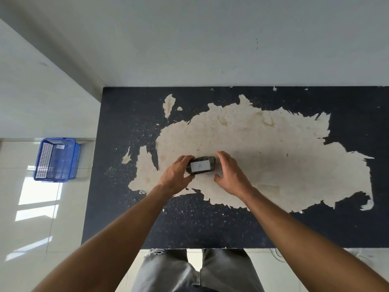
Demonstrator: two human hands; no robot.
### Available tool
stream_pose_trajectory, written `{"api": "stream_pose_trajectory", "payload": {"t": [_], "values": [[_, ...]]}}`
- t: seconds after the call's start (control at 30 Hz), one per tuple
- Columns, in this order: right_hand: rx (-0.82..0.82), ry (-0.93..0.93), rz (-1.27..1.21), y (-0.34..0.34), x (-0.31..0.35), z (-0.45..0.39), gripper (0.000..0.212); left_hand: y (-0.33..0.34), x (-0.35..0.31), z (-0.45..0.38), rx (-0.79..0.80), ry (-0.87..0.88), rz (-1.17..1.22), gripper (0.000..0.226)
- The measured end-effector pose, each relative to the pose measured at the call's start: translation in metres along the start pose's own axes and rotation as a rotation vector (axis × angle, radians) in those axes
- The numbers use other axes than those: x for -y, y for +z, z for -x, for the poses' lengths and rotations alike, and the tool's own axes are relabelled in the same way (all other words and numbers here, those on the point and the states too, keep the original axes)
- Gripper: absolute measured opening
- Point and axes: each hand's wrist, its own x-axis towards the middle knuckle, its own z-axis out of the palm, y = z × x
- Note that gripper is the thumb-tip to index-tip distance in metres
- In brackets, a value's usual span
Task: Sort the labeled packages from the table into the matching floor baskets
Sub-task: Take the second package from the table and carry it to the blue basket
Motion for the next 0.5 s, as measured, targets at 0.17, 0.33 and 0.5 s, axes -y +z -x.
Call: {"api": "stream_pose_trajectory", "payload": {"t": [0.17, 0.33, 0.5], "values": [[-0.005, -0.077, 0.201, -0.021, 0.002, -0.005, 0.070, -0.018, 0.001, 0.013, -0.074, 0.009, 0.005, 0.064], [0.003, -0.189, 0.325, -0.048, 0.038, -0.024, 0.066, -0.057, 0.006, 0.036, -0.200, -0.006, -0.023, 0.064], [-0.025, -0.273, 0.393, -0.055, 0.102, -0.041, 0.064, -0.108, 0.023, 0.070, -0.312, -0.075, -0.021, 0.062]]}}
